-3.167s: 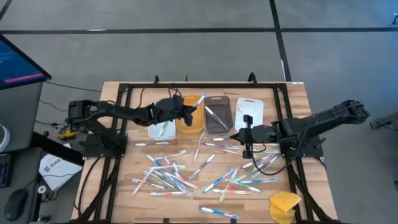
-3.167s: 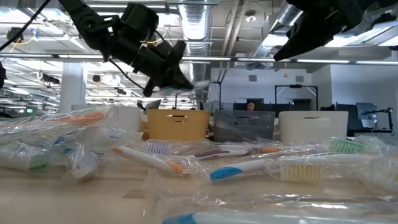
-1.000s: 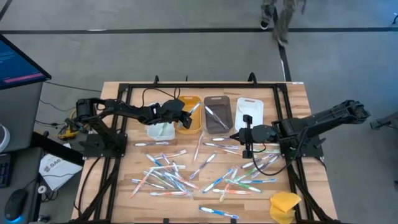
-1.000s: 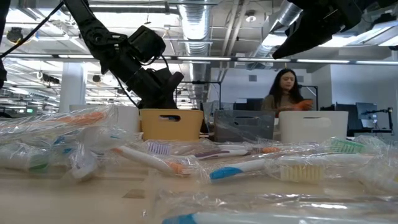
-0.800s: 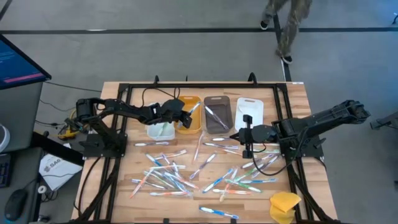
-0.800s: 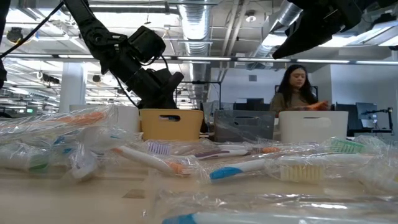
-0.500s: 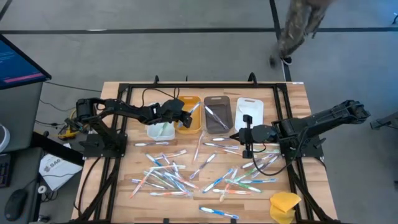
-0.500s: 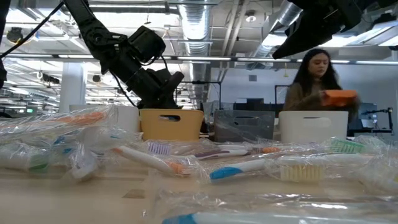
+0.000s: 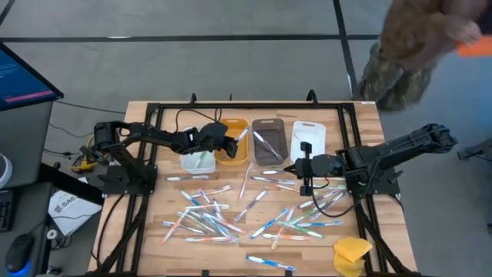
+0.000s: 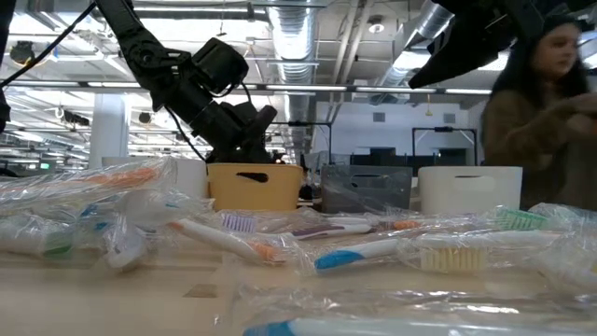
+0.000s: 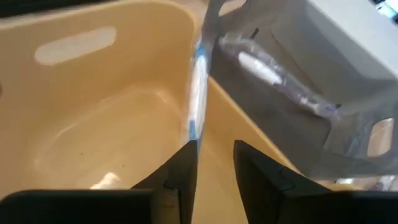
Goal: Pick & Place Toothbrushes
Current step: Put the orange toothbrush into the right white bin
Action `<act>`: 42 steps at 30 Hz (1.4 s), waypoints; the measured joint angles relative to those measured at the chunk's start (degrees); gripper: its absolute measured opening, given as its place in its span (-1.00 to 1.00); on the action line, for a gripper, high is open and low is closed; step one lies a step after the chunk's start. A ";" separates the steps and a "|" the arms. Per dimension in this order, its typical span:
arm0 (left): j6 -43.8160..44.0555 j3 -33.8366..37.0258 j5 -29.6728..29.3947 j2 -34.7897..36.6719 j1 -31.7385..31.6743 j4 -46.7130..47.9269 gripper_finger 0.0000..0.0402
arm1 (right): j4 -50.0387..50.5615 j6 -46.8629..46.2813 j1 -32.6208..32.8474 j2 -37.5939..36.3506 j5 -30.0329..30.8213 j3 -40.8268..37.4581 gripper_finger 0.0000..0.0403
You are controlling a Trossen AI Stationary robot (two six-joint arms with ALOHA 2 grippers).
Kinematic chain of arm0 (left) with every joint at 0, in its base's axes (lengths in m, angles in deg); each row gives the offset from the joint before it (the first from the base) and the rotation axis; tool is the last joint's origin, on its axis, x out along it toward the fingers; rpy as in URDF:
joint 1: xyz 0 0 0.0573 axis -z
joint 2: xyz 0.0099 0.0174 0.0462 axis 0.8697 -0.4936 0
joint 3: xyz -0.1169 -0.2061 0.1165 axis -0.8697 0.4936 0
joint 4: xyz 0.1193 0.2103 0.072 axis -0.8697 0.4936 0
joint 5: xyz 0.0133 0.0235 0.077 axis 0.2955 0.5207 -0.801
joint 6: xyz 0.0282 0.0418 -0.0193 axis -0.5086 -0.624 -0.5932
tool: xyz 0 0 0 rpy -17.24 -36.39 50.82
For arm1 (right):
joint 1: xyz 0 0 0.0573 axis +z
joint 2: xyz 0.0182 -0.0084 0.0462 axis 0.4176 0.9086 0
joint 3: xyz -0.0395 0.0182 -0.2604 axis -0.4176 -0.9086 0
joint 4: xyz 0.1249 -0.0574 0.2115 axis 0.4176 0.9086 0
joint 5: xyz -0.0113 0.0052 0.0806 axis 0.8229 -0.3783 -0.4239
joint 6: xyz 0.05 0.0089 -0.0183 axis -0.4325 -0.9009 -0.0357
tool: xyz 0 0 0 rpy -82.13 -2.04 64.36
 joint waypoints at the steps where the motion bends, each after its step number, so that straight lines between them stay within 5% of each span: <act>1: 0.00 0.00 0.00 0.05 0.00 -0.48 -0.50 | 0.00 0.00 0.00 0.00 0.00 0.00 -1.00; 17: -11.12 -0.02 -0.04 11.95 4.08 -4.38 -0.49 | -1.49 -0.52 0.61 0.02 0.00 -0.02 -0.96; 25: -15.08 -0.02 0.03 20.26 13.92 -3.63 -0.49 | 5.38 -2.60 4.62 -0.13 -0.04 2.22 -0.68; 42: -15.27 7.31 -0.03 21.04 30.42 -4.14 -0.49 | 27.73 -25.91 12.83 -0.13 -0.14 10.12 -0.14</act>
